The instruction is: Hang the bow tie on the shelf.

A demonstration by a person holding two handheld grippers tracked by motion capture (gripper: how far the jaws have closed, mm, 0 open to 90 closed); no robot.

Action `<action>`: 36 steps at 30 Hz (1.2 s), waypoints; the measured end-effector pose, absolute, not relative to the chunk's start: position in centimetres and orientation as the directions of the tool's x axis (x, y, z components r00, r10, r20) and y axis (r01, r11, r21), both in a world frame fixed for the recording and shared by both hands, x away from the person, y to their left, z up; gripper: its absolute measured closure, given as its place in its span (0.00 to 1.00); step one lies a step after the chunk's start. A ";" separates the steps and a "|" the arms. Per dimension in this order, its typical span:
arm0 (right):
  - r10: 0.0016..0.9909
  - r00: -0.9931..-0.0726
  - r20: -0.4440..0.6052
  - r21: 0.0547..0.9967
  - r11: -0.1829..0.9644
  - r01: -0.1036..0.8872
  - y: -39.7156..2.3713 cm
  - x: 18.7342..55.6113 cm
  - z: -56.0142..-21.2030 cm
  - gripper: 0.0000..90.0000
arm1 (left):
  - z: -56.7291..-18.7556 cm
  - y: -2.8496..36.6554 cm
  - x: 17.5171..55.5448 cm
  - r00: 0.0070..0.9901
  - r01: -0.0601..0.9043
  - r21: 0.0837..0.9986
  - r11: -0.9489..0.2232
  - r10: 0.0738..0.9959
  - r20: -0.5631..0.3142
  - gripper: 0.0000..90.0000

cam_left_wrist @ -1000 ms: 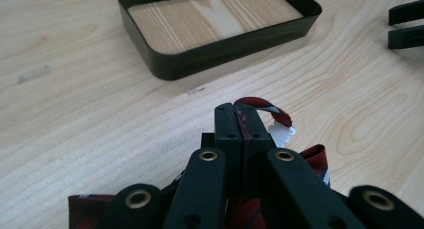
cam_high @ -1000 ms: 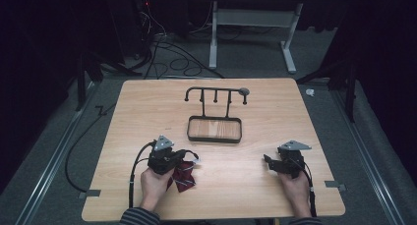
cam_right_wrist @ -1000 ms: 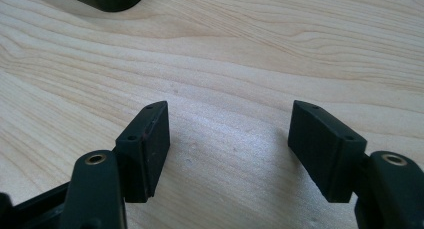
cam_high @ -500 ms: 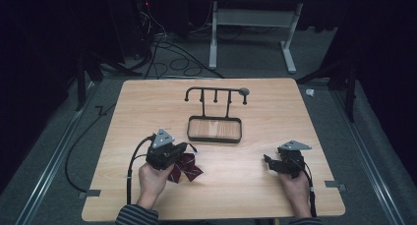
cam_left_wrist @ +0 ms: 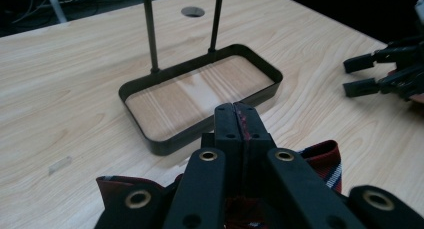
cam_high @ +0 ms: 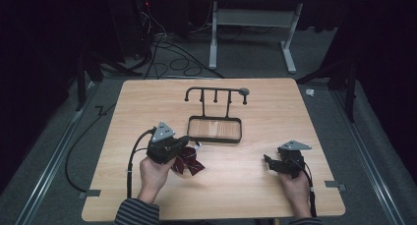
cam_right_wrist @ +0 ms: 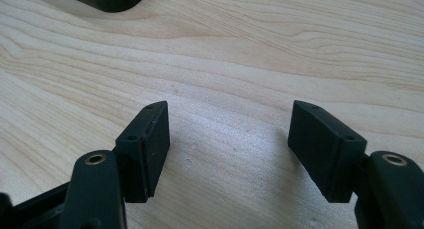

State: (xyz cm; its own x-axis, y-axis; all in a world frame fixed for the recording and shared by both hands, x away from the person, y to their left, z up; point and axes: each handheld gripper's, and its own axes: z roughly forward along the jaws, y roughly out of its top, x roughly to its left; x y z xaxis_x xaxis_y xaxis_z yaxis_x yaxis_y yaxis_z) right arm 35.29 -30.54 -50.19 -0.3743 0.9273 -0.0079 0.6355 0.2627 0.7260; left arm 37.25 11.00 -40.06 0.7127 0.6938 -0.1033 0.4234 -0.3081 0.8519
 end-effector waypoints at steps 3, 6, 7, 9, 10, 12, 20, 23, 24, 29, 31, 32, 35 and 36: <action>0.928 -0.372 -0.005 0.726 0.259 0.637 -30.5 35.3 -50.2 0.38 | -39.8 10.7 37.5 0.720 0.425 0.848 -0.316 0.686 -0.105 0.99; 0.928 -0.373 -0.005 0.726 0.260 0.637 -30.5 35.3 -50.2 0.38 | -39.4 10.4 37.7 0.732 0.419 0.847 -0.327 0.673 -0.102 0.99; 0.928 -0.372 -0.005 0.726 0.259 0.637 -30.5 35.3 -50.2 0.38 | -39.3 10.3 37.7 0.735 0.419 0.848 -0.325 0.670 -0.107 0.99; 0.928 -0.373 -0.004 0.726 0.259 0.637 -30.6 35.3 -50.2 0.38 | -38.9 10.1 37.8 0.741 0.412 0.851 -0.325 0.663 -0.106 0.99; 0.928 -0.373 -0.004 0.726 0.259 0.637 -30.6 35.3 -50.2 0.38 | -38.9 10.1 37.8 0.741 0.412 0.851 -0.325 0.663 -0.106 0.99; 0.928 -0.373 -0.004 0.726 0.259 0.637 -30.6 35.3 -50.2 0.38 | -38.6 9.9 37.9 0.748 0.409 0.852 -0.328 0.655 -0.106 0.99; 0.928 -0.373 -0.001 0.727 0.257 0.637 -30.6 35.3 -50.2 0.38 | -37.5 9.0 38.4 0.765 0.395 0.859 -0.325 0.634 -0.112 0.99; 0.928 -0.372 -0.001 0.727 0.256 0.637 -30.6 35.3 -50.2 0.38 | -37.1 8.7 38.6 0.770 0.391 0.859 -0.329 0.628 -0.110 0.99; 0.928 -0.372 -0.001 0.727 0.256 0.637 -30.6 35.3 -50.2 0.38 | -37.1 8.7 38.6 0.770 0.391 0.859 -0.329 0.628 -0.110 0.99; 0.928 -0.372 -0.001 0.727 0.256 0.637 -30.6 35.3 -50.2 0.38 | -36.5 8.3 38.9 0.778 0.381 0.863 -0.331 0.619 -0.107 0.99; 0.928 -0.373 -0.001 0.727 0.256 0.637 -30.6 35.3 -50.2 0.38 | -36.3 8.2 39.2 0.780 0.384 0.866 -0.321 0.614 -0.118 0.99; 0.928 -0.373 -0.001 0.727 0.256 0.637 -30.6 35.3 -50.2 0.38 | -36.3 8.2 39.2 0.780 0.384 0.866 -0.321 0.614 -0.118 0.99; 0.928 -0.372 0.000 0.726 0.256 0.638 -30.6 35.3 -50.2 0.38 | -36.0 7.8 39.7 0.785 0.381 0.865 -0.326 0.608 -0.117 0.99; 0.928 -0.372 0.000 0.726 0.256 0.638 -30.6 35.3 -50.2 0.38 | -36.0 7.8 39.7 0.785 0.381 0.865 -0.326 0.608 -0.117 0.99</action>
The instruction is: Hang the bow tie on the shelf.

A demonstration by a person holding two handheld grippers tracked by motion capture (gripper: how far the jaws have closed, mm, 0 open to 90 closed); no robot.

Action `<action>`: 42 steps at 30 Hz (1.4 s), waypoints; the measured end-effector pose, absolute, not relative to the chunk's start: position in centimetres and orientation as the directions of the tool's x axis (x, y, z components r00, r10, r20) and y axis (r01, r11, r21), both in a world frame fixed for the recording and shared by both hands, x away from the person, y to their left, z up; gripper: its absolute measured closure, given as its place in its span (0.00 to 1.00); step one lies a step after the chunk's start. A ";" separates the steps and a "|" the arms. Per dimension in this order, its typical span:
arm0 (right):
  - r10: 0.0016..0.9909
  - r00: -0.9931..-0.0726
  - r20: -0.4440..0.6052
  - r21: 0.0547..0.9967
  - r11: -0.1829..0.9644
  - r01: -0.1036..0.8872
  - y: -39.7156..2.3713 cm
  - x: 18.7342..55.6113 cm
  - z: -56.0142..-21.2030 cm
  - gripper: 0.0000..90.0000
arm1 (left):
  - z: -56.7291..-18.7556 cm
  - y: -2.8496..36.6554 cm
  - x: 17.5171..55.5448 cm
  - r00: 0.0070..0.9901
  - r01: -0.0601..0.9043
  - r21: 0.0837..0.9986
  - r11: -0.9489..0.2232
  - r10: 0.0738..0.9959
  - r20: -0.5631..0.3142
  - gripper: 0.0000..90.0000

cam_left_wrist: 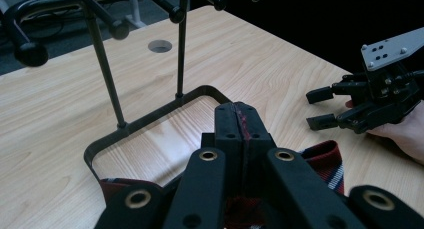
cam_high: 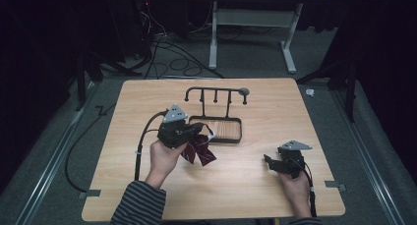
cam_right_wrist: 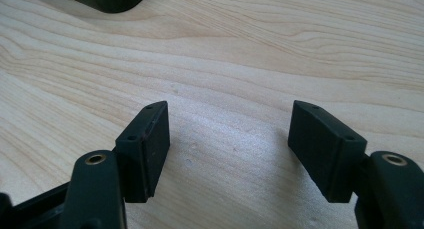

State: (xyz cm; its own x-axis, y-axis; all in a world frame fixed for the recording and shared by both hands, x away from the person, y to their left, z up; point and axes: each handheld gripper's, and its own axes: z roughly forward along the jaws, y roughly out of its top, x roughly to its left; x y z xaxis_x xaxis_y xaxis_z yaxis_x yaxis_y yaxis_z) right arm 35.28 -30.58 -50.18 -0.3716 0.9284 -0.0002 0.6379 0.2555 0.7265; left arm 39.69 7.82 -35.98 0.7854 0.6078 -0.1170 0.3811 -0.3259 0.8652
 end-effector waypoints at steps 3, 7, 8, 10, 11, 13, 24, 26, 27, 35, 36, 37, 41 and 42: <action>0.928 -0.374 -0.002 0.727 0.258 0.637 -30.6 35.3 -50.2 0.38 | -35.6 7.5 40.1 0.788 0.382 0.869 -0.315 0.602 -0.128 0.99; 0.928 -0.374 -0.002 0.727 0.258 0.637 -30.6 35.3 -50.2 0.38 | -35.3 7.3 40.5 0.790 0.379 0.871 -0.312 0.599 -0.130 0.99; 0.928 -0.373 -0.002 0.727 0.258 0.637 -30.6 35.3 -50.2 0.38 | -35.2 7.2 40.6 0.791 0.378 0.871 -0.313 0.599 -0.129 0.99; 0.928 -0.373 -0.002 0.727 0.258 0.637 -30.6 35.3 -50.2 0.38 | -35.0 7.0 40.8 0.791 0.375 0.872 -0.314 0.598 -0.125 0.99; 0.928 -0.373 -0.002 0.727 0.258 0.637 -30.6 35.3 -50.2 0.38 | -34.9 7.0 40.9 0.793 0.376 0.873 -0.309 0.595 -0.131 0.99; 0.928 -0.373 -0.002 0.727 0.258 0.637 -30.6 35.3 -50.2 0.38 | -34.9 6.8 41.1 0.792 0.379 0.873 -0.306 0.596 -0.135 0.99; 0.928 -0.373 -0.001 0.727 0.257 0.637 -30.6 35.3 -50.2 0.38 | -34.7 6.2 42.1 0.790 0.386 0.873 -0.296 0.595 -0.148 0.99; 0.928 -0.373 -0.001 0.727 0.257 0.637 -30.6 35.3 -50.2 0.38 | -34.6 6.2 42.2 0.791 0.384 0.876 -0.291 0.594 -0.150 0.99; 0.928 -0.374 -0.002 0.727 0.258 0.637 -30.6 35.3 -50.2 0.38 | -34.6 6.2 42.3 0.791 0.387 0.877 -0.285 0.592 -0.157 0.99; 0.928 -0.373 -0.002 0.727 0.258 0.637 -30.6 35.3 -50.2 0.38 | -34.5 6.2 42.7 0.785 0.394 0.877 -0.275 0.596 -0.166 0.99; 0.928 -0.373 -0.001 0.727 0.257 0.637 -30.6 35.3 -50.2 0.38 | -34.5 6.2 42.7 0.785 0.393 0.878 -0.273 0.597 -0.166 0.99; 0.928 -0.373 -0.001 0.727 0.257 0.637 -30.6 35.3 -50.2 0.38 | -34.4 6.1 42.8 0.786 0.391 0.879 -0.273 0.596 -0.165 0.99; 0.928 -0.373 -0.002 0.726 0.258 0.637 -30.6 35.3 -50.2 0.38 | -34.0 5.7 42.9 0.792 0.381 0.881 -0.281 0.591 -0.154 0.99; 0.928 -0.373 -0.001 0.727 0.257 0.637 -30.6 35.3 -50.2 0.38 | -33.9 5.6 43.0 0.793 0.379 0.881 -0.283 0.591 -0.151 0.99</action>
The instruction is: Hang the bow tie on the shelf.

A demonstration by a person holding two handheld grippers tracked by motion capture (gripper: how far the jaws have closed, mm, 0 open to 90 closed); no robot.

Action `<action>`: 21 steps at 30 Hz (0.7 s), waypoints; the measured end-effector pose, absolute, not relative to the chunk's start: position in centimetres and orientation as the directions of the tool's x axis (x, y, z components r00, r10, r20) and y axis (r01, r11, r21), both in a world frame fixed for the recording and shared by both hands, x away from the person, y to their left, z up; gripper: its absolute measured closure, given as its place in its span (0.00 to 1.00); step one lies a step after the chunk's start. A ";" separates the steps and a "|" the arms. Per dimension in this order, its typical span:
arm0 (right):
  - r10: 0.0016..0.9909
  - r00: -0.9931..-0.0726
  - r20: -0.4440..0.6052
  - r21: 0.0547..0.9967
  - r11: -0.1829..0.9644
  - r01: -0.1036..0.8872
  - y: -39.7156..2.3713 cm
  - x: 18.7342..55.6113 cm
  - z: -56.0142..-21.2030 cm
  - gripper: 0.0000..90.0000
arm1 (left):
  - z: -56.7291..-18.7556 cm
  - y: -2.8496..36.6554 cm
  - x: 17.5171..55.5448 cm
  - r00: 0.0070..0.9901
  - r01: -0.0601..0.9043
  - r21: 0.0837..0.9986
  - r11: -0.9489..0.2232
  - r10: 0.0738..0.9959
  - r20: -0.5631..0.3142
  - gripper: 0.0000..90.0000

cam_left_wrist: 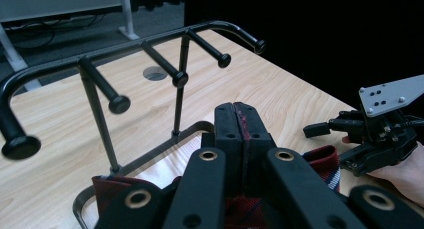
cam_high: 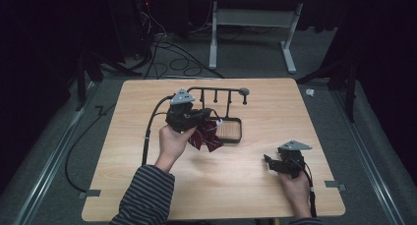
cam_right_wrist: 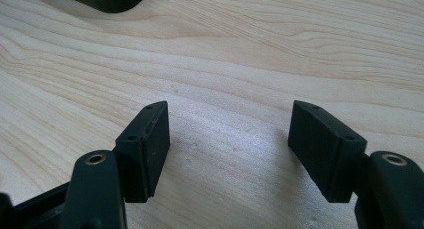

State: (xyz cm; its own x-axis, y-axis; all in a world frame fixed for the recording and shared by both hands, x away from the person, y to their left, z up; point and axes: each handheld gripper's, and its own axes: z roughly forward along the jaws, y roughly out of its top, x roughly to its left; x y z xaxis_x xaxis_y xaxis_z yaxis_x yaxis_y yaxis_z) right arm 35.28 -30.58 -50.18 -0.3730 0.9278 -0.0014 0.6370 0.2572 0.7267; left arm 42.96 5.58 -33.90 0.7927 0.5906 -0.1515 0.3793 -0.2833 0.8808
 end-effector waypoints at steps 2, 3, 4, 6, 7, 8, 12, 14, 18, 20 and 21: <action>0.928 -0.373 -0.001 0.727 0.257 0.637 -30.6 35.3 -50.2 0.38 | -33.8 5.4 43.1 0.794 0.377 0.883 -0.281 0.588 -0.152 0.99; 0.928 -0.373 -0.001 0.727 0.257 0.637 -30.6 35.3 -50.2 0.38 | -33.8 5.3 43.2 0.794 0.378 0.883 -0.279 0.588 -0.154 0.99; 0.928 -0.372 -0.001 0.727 0.256 0.637 -30.6 35.3 -50.2 0.38 | -33.7 5.3 43.3 0.793 0.377 0.882 -0.283 0.590 -0.150 0.99; 0.928 -0.373 0.001 0.726 0.256 0.639 -30.6 35.3 -50.2 0.38 | -33.7 5.1 43.4 0.794 0.379 0.881 -0.284 0.590 -0.151 0.99; 0.928 -0.372 0.001 0.727 0.255 0.638 -30.6 35.3 -50.2 0.38 | -33.6 5.0 43.5 0.794 0.377 0.881 -0.287 0.590 -0.147 0.99; 0.928 -0.373 0.001 0.726 0.256 0.639 -30.6 35.3 -50.2 0.38 | -33.5 4.8 43.5 0.795 0.375 0.881 -0.289 0.589 -0.146 0.99; 0.928 -0.373 0.004 0.727 0.254 0.638 -30.6 35.3 -50.2 0.38 | -33.2 4.4 43.8 0.796 0.367 0.883 -0.292 0.589 -0.136 0.99; 0.928 -0.372 0.002 0.727 0.255 0.638 -30.6 35.3 -50.2 0.38 | -33.1 4.2 44.0 0.794 0.368 0.883 -0.290 0.593 -0.137 0.99; 0.928 -0.373 0.002 0.727 0.255 0.638 -30.6 35.3 -50.2 0.38 | -33.2 3.9 44.5 0.790 0.373 0.882 -0.288 0.598 -0.138 0.99; 0.928 -0.373 0.001 0.726 0.256 0.639 -30.6 35.3 -50.2 0.38 | -33.2 3.9 44.7 0.787 0.375 0.881 -0.287 0.601 -0.139 0.99; 0.928 -0.372 0.001 0.727 0.254 0.638 -30.6 35.3 -50.2 0.38 | -33.2 3.8 44.8 0.784 0.377 0.881 -0.284 0.604 -0.141 0.99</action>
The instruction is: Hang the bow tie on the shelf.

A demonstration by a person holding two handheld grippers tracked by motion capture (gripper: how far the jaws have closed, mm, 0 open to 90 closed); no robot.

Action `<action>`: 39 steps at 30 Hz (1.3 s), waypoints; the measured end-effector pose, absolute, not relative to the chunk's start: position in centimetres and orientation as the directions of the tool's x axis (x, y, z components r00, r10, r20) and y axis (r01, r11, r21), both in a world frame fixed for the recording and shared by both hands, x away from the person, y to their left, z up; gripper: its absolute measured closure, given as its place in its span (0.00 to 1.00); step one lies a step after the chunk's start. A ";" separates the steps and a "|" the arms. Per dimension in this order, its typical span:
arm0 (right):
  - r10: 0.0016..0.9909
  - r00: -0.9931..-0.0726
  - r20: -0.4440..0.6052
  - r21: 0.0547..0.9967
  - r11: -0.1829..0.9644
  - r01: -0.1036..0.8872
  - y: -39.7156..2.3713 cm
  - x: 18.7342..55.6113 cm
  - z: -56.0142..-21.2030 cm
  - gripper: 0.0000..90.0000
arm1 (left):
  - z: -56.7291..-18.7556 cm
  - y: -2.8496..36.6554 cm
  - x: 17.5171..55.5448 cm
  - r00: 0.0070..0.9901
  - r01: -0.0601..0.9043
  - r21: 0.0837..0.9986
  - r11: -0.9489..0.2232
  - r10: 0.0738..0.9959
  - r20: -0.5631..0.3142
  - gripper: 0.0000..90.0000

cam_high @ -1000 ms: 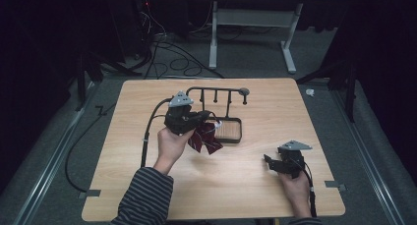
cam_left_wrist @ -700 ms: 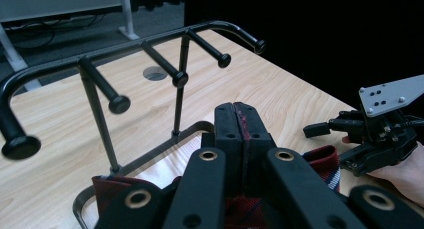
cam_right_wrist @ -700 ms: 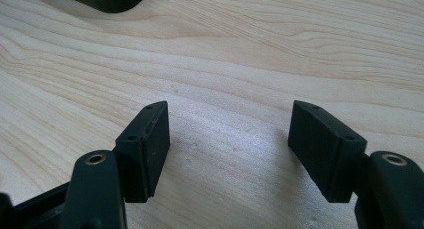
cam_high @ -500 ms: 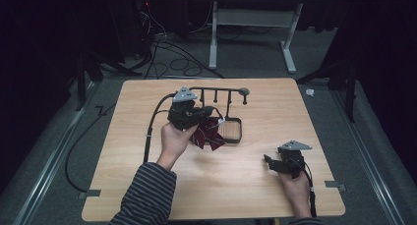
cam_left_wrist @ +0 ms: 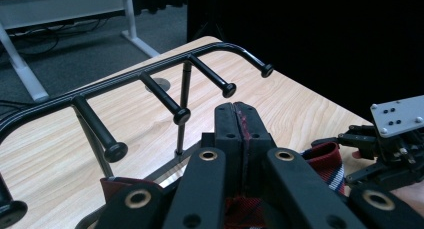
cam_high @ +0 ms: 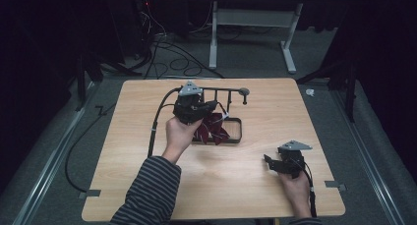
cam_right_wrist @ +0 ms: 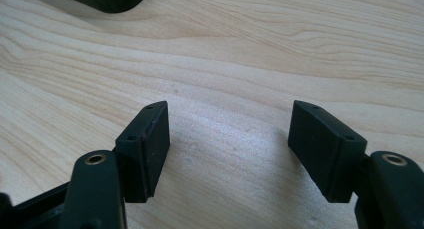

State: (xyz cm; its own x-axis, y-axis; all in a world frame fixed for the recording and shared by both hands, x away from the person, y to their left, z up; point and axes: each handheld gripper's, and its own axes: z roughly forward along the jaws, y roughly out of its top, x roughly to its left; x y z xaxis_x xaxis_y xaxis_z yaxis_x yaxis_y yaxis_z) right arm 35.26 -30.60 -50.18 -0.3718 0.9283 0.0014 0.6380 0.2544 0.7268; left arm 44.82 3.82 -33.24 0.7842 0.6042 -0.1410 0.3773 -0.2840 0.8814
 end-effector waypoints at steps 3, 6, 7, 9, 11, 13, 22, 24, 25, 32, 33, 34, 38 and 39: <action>0.928 -0.372 0.002 0.727 0.255 0.638 -30.6 35.3 -50.2 0.38 | -33.3 3.8 45.1 0.779 0.380 0.881 -0.281 0.611 -0.140 0.99; 0.928 -0.372 0.002 0.727 0.254 0.638 -30.6 35.3 -50.2 0.38 | -33.3 3.7 45.4 0.773 0.380 0.883 -0.275 0.619 -0.140 0.99; 0.928 -0.373 0.002 0.727 0.254 0.638 -30.6 35.3 -50.2 0.38 | -33.3 3.7 45.5 0.771 0.380 0.884 -0.272 0.621 -0.140 0.99; 0.928 -0.372 0.002 0.727 0.255 0.638 -30.6 35.3 -50.2 0.38 | -33.4 3.6 45.7 0.767 0.380 0.883 -0.276 0.627 -0.135 0.99; 0.928 -0.373 0.004 0.727 0.254 0.638 -30.6 35.3 -50.2 0.38 | -33.4 3.5 45.9 0.763 0.378 0.882 -0.281 0.634 -0.125 0.99; 0.927 -0.375 0.003 0.728 0.255 0.636 -30.7 35.3 -50.2 0.38 | -33.4 3.5 46.1 0.761 0.383 0.883 -0.272 0.634 -0.135 0.99; 0.927 -0.375 0.002 0.728 0.256 0.636 -30.7 35.3 -50.2 0.38 | -34.0 3.4 46.9 0.739 0.399 0.878 -0.265 0.659 -0.137 0.99; 0.927 -0.375 0.003 0.728 0.255 0.636 -30.7 35.3 -50.2 0.38 | -34.0 3.5 47.0 0.733 0.401 0.879 -0.258 0.666 -0.139 0.99; 0.928 -0.373 0.004 0.727 0.253 0.638 -30.6 35.3 -50.2 0.38 | -34.1 3.5 47.1 0.731 0.402 0.879 -0.255 0.668 -0.140 0.99; 0.928 -0.373 0.003 0.727 0.254 0.638 -30.6 35.3 -50.2 0.38 | -34.5 3.3 47.7 0.715 0.405 0.884 -0.235 0.684 -0.146 0.99; 0.928 -0.373 0.003 0.727 0.254 0.638 -30.6 35.3 -50.2 0.38 | -34.5 3.4 47.8 0.713 0.408 0.884 -0.229 0.684 -0.152 0.99; 0.927 -0.376 0.001 0.728 0.257 0.635 -30.7 35.3 -50.2 0.38 | -34.6 3.3 47.9 0.710 0.409 0.885 -0.223 0.686 -0.155 0.99; 0.927 -0.374 0.003 0.727 0.255 0.637 -30.6 35.3 -50.2 0.38 | -34.8 3.2 48.1 0.704 0.409 0.885 -0.220 0.694 -0.153 0.99; 0.928 -0.373 0.004 0.728 0.254 0.638 -30.6 35.3 -50.2 0.38 | -34.8 3.2 48.1 0.702 0.411 0.885 -0.221 0.695 -0.153 0.99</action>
State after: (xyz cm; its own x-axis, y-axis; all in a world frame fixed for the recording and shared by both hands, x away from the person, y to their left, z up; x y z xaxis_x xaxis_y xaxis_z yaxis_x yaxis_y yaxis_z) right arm 35.27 -30.64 -50.18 -0.3733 0.9277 0.0038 0.6375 0.2535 0.7275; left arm 48.15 3.19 -34.83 0.7022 0.6954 -0.1527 0.4109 -0.2208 0.8845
